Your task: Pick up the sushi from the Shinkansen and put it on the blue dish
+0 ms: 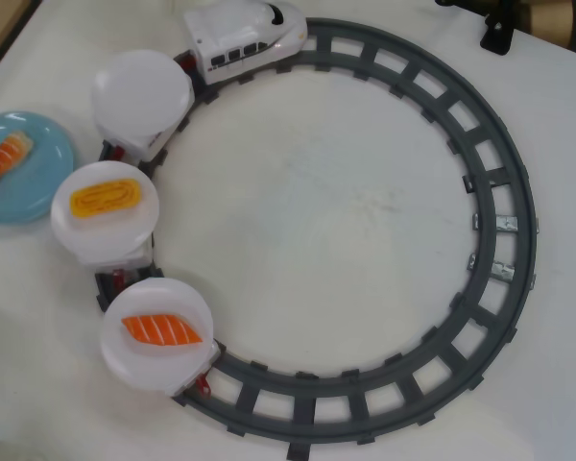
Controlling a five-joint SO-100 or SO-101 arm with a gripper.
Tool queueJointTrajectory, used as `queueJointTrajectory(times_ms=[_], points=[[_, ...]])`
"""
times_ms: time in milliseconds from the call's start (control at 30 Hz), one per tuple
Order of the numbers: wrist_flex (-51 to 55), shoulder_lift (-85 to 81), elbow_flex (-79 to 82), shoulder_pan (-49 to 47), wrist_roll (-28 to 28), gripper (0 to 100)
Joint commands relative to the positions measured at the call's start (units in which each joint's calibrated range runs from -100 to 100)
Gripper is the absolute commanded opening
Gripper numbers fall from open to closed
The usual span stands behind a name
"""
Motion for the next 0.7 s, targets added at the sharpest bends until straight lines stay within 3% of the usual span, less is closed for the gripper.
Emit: queueJointTrajectory(times_ms=[0,667], points=[[2.39,-0.29,-0.09,-2.06,-0.18,18],[3.07,-0.37,5.23,-1.88,-0.13,17]])
